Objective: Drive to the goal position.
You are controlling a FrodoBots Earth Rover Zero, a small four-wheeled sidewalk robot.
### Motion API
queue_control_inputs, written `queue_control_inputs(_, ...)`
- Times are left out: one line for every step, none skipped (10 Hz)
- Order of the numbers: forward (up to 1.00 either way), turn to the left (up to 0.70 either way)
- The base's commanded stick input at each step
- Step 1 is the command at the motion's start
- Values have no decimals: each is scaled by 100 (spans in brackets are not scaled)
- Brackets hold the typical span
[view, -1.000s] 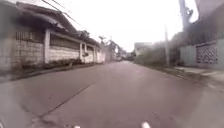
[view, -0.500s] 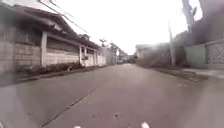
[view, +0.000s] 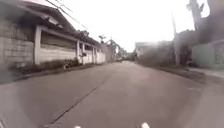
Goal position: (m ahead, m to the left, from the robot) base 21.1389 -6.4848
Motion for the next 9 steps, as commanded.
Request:
queue_control_inputs(100, 1)
queue_control_inputs(100, 1)
queue_control_inputs(100, 1)
queue_control_inputs(100, 1)
queue_control_inputs(100, 1)
queue_control_inputs(100, 1)
queue_control_inputs(100, 1)
queue_control_inputs(100, 1)
queue_control_inputs(100, 1)
